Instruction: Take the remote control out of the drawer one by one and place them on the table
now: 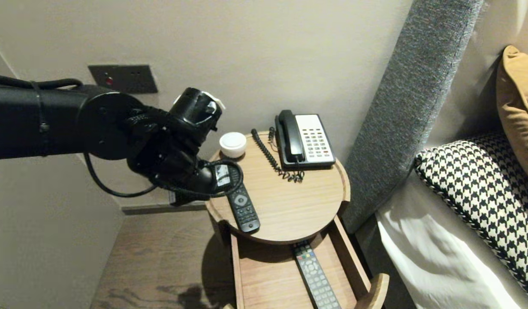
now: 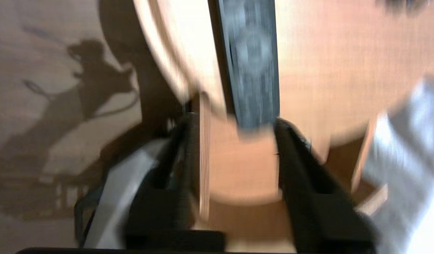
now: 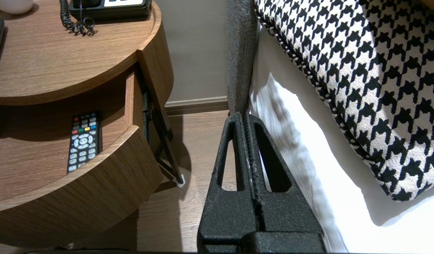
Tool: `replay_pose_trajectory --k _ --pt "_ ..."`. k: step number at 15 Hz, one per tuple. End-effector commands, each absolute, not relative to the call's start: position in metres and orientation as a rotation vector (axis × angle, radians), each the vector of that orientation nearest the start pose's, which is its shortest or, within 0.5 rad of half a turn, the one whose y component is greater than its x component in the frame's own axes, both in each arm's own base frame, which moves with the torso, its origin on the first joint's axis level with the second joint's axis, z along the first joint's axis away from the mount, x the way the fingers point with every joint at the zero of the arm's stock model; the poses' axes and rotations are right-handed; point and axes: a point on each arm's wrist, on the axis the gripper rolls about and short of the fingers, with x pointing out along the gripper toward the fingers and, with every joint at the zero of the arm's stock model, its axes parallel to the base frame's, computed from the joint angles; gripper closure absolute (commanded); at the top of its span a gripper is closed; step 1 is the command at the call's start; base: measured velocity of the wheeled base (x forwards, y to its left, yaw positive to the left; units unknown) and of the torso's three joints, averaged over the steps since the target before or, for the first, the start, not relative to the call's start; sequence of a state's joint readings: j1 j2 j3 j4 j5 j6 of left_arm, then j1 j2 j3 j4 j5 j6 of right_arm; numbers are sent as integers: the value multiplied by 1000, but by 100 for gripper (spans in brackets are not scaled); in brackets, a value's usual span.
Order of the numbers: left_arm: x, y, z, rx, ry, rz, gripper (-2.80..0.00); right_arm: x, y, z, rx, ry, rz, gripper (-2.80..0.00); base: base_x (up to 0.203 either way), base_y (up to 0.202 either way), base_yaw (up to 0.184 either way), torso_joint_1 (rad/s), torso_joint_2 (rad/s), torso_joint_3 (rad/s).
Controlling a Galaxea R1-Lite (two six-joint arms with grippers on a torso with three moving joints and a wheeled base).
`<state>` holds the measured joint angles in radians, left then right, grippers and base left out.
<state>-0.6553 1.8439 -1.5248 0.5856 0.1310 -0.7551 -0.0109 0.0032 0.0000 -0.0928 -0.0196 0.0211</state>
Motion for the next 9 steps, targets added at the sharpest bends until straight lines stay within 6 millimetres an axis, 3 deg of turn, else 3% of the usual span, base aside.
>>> replay_pose_trajectory --k 1,4,9 --pt "233 -187 238 -352 977 -196 0 -20 0 74 22 -49 -30 0 0 0 0 0 0 0" --pt "201 -190 232 -296 1033 -236 0 -20 0 74 22 -49 -30 0 0 0 0 0 0 0" --pt "156 -225 198 -148 1153 -256 0 -20 0 74 22 -49 -30 0 0 0 0 0 0 0"
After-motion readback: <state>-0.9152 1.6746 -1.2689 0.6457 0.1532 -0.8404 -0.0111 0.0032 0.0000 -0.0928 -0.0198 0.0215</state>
